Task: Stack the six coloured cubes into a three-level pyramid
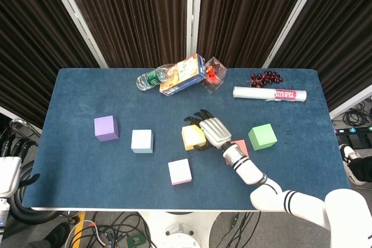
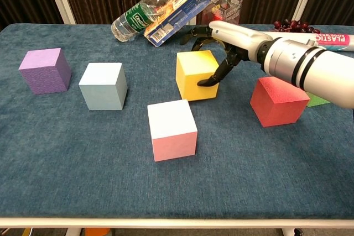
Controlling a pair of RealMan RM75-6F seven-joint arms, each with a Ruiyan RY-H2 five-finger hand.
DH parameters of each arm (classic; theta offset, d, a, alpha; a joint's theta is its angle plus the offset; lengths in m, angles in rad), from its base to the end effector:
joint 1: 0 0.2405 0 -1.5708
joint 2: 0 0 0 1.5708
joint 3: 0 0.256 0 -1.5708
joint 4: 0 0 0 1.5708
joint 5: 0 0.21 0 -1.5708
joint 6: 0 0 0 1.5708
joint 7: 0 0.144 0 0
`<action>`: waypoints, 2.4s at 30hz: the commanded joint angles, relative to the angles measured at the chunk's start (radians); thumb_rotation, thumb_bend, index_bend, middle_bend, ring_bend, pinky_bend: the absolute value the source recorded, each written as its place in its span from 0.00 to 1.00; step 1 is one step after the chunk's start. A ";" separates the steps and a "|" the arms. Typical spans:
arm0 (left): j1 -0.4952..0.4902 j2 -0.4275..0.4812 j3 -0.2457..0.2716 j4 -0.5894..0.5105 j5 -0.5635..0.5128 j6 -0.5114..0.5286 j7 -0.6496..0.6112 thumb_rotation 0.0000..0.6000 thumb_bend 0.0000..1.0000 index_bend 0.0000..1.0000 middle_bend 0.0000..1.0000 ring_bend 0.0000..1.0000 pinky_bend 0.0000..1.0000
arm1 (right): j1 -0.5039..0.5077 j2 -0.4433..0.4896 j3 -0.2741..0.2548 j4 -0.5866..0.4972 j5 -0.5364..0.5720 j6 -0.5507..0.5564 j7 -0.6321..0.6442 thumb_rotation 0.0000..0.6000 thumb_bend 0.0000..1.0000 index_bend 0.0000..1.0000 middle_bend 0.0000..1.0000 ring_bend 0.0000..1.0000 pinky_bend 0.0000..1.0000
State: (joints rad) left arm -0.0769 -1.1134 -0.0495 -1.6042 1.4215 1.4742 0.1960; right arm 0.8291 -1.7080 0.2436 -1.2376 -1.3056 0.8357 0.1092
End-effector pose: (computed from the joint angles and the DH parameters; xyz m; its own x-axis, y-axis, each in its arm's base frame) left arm -0.3253 0.1782 0.1648 0.5705 0.0301 0.8208 0.8177 0.0725 -0.5710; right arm -0.1096 -0.3679 -0.0569 0.1997 -0.3838 0.9016 -0.9036 -0.4281 0.0179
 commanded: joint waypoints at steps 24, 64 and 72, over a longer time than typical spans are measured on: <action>0.009 -0.008 0.003 0.030 -0.005 0.000 -0.030 1.00 0.00 0.22 0.16 0.04 0.01 | 0.080 -0.187 0.083 0.045 0.348 0.021 -0.332 1.00 0.15 0.08 0.30 0.03 0.00; 0.006 -0.004 0.002 0.015 0.017 0.011 -0.002 1.00 0.00 0.22 0.16 0.03 0.01 | 0.016 0.003 0.073 -0.198 0.392 0.061 -0.322 1.00 0.13 0.00 0.20 0.00 0.00; 0.006 0.003 -0.001 0.007 0.016 0.014 -0.004 1.00 0.00 0.22 0.16 0.03 0.01 | -0.117 0.354 0.001 -0.510 0.185 0.073 -0.216 1.00 0.13 0.00 0.22 0.00 0.00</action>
State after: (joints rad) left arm -0.0701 -1.1129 -0.0493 -1.5937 1.4380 1.4880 0.1910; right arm 0.7811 -1.5056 0.2861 -1.6134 -1.0201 0.9015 -0.1641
